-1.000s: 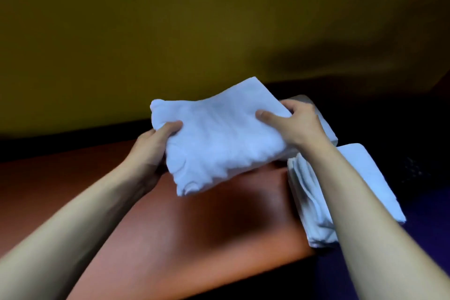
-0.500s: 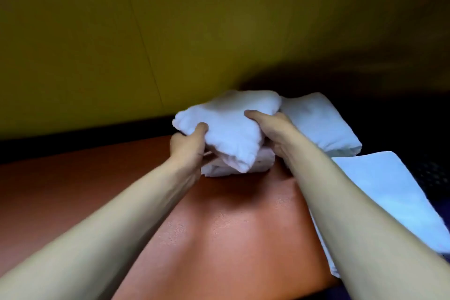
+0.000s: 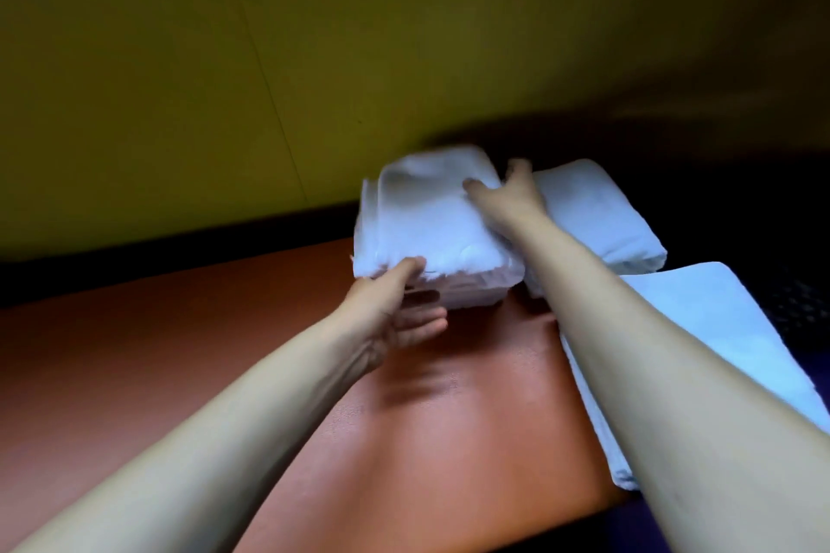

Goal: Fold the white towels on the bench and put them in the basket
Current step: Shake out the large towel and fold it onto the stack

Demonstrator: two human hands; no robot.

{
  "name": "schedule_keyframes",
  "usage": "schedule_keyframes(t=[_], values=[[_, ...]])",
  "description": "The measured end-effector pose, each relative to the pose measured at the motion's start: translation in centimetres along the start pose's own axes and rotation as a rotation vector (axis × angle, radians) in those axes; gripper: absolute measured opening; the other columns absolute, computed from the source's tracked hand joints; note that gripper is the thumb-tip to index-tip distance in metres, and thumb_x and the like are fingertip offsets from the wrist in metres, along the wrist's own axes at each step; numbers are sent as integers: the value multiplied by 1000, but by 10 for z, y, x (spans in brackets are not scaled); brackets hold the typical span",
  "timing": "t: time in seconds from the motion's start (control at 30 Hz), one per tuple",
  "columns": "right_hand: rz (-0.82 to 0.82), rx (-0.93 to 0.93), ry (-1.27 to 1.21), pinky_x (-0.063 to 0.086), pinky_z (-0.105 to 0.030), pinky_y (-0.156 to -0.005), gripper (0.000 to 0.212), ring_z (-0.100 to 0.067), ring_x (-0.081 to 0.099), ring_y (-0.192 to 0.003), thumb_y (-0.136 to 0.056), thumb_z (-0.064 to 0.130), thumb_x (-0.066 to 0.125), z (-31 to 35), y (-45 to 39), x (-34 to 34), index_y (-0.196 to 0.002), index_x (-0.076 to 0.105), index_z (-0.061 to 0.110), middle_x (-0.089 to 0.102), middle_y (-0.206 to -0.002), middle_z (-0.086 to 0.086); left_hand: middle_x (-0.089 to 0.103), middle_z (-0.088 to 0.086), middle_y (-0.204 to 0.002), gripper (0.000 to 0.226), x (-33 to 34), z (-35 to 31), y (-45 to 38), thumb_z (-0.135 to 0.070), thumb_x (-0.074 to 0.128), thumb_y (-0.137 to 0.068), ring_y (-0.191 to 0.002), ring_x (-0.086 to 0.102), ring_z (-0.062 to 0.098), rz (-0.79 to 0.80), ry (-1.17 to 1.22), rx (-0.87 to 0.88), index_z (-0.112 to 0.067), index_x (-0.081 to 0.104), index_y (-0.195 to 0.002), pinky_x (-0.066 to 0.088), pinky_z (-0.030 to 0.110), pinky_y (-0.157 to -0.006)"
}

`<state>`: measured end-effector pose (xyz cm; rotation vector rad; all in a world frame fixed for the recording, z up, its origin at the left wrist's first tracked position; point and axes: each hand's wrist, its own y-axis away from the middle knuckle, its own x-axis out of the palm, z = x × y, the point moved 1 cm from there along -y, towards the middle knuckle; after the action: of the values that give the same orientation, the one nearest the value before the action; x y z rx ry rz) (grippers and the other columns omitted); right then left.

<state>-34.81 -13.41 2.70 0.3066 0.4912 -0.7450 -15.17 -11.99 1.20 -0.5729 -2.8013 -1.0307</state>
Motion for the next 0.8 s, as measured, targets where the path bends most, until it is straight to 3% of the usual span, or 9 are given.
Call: schedule_keyframes(t=[0.1, 0.27, 0.37, 0.5, 0.57, 0.67, 0.8], values=[[1, 10, 73, 42, -35, -91, 73, -33, 54, -125, -86, 50, 65, -14, 23, 3, -146, 35, 22, 57, -138, -10, 72, 18, -99, 34, -8, 7, -5, -34, 69, -95, -64, 72, 29, 2, -58, -9, -7, 62, -114, 62, 36, -54], [-73, -3, 69, 44, -39, -100, 79, -31, 54, -127, -83, 56, 64, -20, 48, 6, -149, 34, 26, 57, -140, -7, 72, 19, -105, 42, -19, 11, -7, -40, 71, -92, -74, 71, 32, 7, -104, -3, -6, 62, -116, 63, 38, -58], [-60, 21, 93, 47, -39, -99, 76, -33, 56, -124, -83, 49, 67, -18, 52, 10, -146, 39, 20, 59, -136, -10, 72, 15, -100, 44, -24, 12, -9, -35, 76, -88, -73, 69, 30, -65, -45, 54, -5, 64, -118, 63, 38, -59], [5, 50, 8, 47, -29, -84, 57, -30, 63, -112, -78, 34, 74, -16, 50, 9, -129, 57, 15, 67, -123, -6, 74, 15, -97, 46, -32, 2, -15, -25, 78, -87, -63, 74, 22, -167, 84, 157, 1, 61, -121, 61, 32, -56], [5, 51, 18, 49, -33, -88, 56, -31, 62, -113, -79, 33, 71, -15, 53, 11, -130, 56, 16, 66, -124, -6, 73, 18, -103, 48, -33, 0, -15, -23, 80, -85, -62, 73, 22, -196, 40, 166, 3, 59, -121, 60, 31, -54], [-31, 14, 42, 50, -37, -93, 54, -32, 59, -117, -82, 31, 66, -14, 54, 11, -133, 53, 18, 65, -127, -4, 70, 16, -103, 39, -29, -2, -10, -22, 78, -87, -60, 70, 21, -199, -28, 189, 0, 60, -113, 60, 31, -54], [-56, -119, -10, 38, -22, -77, 45, -15, 57, -98, -87, 22, 66, -8, 51, -7, -131, 56, 22, 63, -106, 6, 65, 16, -100, 23, -23, -10, -5, -17, 71, -89, -63, 66, 24, -159, -61, 256, -4, 59, -104, 60, 32, -57]])
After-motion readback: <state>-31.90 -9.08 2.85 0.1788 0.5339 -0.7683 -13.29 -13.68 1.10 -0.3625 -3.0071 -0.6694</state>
